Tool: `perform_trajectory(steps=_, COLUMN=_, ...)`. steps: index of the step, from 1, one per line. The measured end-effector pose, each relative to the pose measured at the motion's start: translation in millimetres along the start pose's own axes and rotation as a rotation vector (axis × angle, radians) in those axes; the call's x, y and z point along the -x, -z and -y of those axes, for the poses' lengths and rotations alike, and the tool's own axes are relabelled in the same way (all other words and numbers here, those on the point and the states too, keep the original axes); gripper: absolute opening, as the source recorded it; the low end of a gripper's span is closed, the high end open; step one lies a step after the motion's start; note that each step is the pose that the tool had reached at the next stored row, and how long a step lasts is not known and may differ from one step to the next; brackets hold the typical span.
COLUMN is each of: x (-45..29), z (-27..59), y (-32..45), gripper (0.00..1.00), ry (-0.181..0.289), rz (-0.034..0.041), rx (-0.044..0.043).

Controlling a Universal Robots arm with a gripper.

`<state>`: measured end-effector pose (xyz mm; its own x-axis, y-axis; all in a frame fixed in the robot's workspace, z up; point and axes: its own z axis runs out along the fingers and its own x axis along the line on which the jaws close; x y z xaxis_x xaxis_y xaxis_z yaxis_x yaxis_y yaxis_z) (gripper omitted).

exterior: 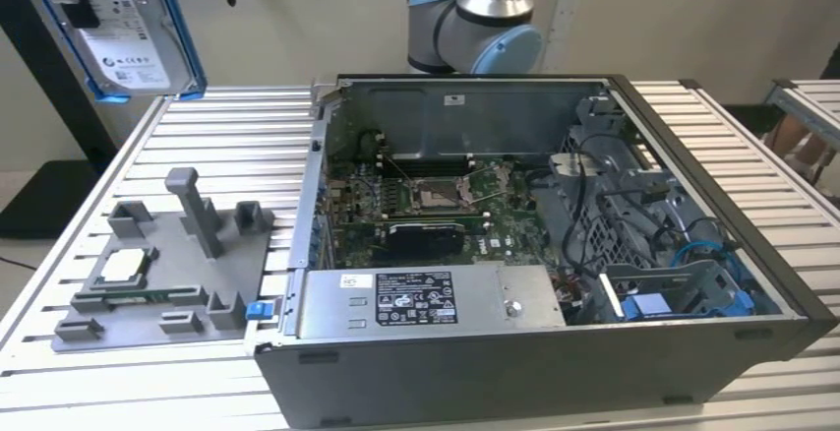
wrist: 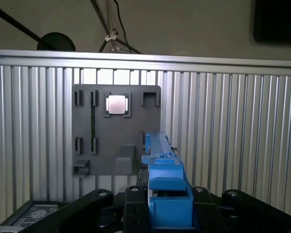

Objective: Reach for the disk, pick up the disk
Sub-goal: 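Pick up the disk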

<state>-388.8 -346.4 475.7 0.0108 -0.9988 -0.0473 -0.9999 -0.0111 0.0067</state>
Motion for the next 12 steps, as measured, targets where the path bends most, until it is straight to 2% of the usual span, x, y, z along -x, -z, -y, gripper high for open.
perform_trajectory(steps=4, x=-0.1, z=9.8, y=0.1, gripper=0.0, ry=0.0, rz=-0.0001, rx=0.0001)
perform_trajectory(steps=9, x=-0.2, z=17.7, y=0.2, gripper=0.0, ry=0.0, rz=-0.0001, rx=0.0001)
perform_trajectory(steps=12, x=-0.3, z=27.6, y=0.2, gripper=0.0, ry=0.0, rz=0.0, rx=0.0)
